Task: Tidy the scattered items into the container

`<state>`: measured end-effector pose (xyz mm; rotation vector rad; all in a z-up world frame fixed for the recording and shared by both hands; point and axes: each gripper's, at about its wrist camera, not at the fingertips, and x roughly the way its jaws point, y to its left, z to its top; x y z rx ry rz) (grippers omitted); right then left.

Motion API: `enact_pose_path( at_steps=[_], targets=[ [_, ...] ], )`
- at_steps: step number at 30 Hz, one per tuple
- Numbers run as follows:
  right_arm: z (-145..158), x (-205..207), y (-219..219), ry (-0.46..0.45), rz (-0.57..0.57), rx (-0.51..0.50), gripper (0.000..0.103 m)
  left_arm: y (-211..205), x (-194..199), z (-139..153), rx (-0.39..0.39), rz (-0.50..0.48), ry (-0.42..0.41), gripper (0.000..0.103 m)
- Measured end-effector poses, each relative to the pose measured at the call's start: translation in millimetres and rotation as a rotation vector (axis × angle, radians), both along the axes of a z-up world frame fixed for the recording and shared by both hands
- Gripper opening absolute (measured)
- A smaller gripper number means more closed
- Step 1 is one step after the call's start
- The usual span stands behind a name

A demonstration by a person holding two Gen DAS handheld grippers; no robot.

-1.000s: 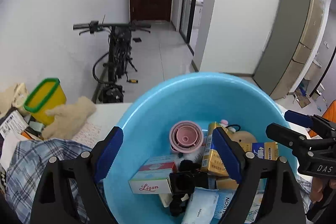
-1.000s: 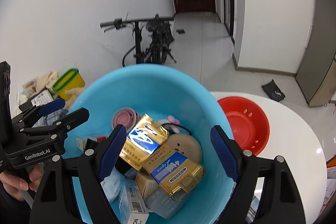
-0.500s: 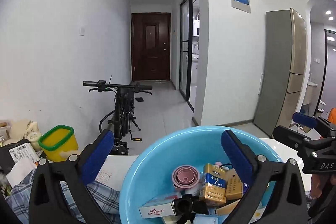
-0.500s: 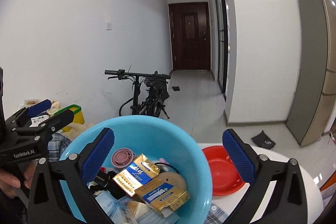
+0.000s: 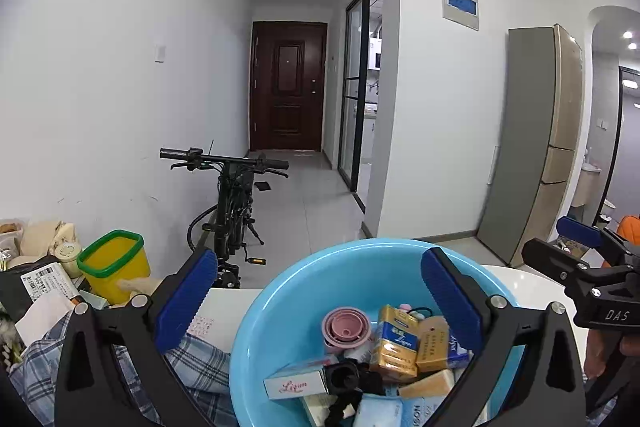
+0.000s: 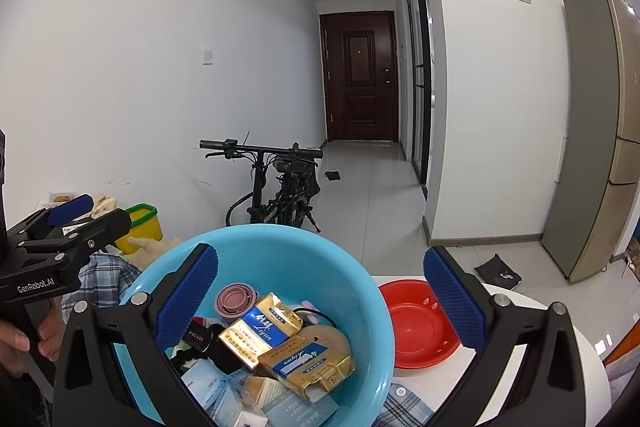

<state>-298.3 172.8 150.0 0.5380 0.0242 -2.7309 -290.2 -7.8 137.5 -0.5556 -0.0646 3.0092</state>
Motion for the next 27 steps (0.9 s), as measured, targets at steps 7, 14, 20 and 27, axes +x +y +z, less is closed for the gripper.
enact_pose_path(
  at_steps=[7, 14, 20, 27],
  targets=[
    [15.2, 36.6, 0.6, 0.027, 0.037, -0.009, 0.103, 5.5, 38.5, 8.6, -0.042, 0.006, 0.047, 0.103],
    [26.6, 76.4, 3.7, 0.034, 0.052, -0.024, 0.103, 3.1, 85.7, 26.8, -0.027, 0.008, 0.066, 0.103],
    [34.9, 116.3, 8.0, 0.064, 0.042, -0.009, 0.103, 0.5, 129.9, 40.3, -0.023, 0.004, 0.072, 0.103],
    [34.6, 161.6, 11.9, 0.091, 0.048, -0.001, 0.103, -0.6, 177.7, 48.8, -0.014, -0.036, 0.085, 0.103]
  ],
)
